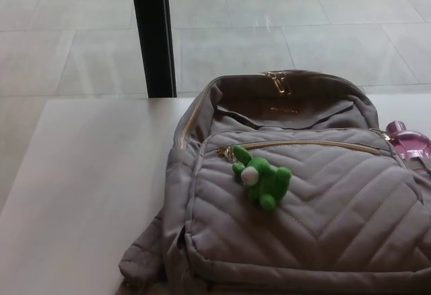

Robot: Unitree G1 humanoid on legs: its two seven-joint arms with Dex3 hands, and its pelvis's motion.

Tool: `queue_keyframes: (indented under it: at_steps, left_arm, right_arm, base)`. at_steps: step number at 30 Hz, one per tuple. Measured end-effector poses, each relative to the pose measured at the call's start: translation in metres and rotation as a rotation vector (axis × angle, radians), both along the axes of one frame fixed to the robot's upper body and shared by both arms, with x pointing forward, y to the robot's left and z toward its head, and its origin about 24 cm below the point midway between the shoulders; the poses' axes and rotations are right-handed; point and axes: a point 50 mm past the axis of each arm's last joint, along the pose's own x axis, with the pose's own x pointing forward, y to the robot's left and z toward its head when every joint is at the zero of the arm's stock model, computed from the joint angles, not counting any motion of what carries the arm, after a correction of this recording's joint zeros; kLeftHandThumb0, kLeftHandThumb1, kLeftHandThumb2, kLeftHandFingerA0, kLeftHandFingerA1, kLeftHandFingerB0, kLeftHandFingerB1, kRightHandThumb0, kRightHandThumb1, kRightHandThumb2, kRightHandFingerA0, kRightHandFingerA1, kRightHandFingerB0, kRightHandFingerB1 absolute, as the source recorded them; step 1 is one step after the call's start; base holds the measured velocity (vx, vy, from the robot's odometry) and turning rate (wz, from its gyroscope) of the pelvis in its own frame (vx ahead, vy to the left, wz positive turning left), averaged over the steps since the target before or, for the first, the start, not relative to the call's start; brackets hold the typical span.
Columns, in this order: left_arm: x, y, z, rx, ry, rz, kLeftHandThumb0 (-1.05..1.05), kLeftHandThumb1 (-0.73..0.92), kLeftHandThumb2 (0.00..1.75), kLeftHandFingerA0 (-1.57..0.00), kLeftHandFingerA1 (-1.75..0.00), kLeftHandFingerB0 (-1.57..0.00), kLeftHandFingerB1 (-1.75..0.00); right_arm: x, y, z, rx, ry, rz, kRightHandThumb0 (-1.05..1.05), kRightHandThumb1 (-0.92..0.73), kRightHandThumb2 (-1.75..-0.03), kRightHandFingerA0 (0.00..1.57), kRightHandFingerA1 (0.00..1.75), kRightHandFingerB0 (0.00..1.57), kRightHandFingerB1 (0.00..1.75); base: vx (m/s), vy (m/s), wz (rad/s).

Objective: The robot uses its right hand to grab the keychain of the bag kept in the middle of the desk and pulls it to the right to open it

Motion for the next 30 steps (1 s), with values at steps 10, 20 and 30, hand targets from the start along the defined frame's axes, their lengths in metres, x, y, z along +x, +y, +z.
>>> queue_keyframes:
  at_steps: [10, 20, 30]
  left_arm:
    - [-0.01, 0.006, -0.001, -0.07, -0.036, 0.074, -0.57, 0.46, 0.8, -0.45, -0.58, -0.4, -0.5]
    - [-0.014, 0.003, -0.004, -0.086, -0.014, 0.066, -0.57, 0.57, 0.58, -0.56, -0.49, -0.47, -0.37]
    - [-0.015, 0.001, -0.006, -0.092, -0.003, 0.06, -0.57, 0.57, 0.58, -0.52, -0.5, -0.49, -0.38]
  right_arm:
    - [0.092, -0.028, 0.062, -0.106, -0.351, 0.035, -0.94, -0.58, -0.91, 0.63, 0.83, 0.12, 0.47]
    - [0.183, 0.006, 0.141, -0.173, -0.712, 0.279, -0.76, -0.54, -0.92, 0.37, 0.58, 0.13, 0.43]
    - [0.248, 0.088, 0.195, -0.148, -0.932, 0.612, -0.83, -0.57, -0.89, 0.53, 0.66, 0.25, 0.44]
  base:
    - [0.0, -0.001, 0.01]
    - [0.0, -0.001, 0.01]
    - [0.0, 0.0, 0.0]
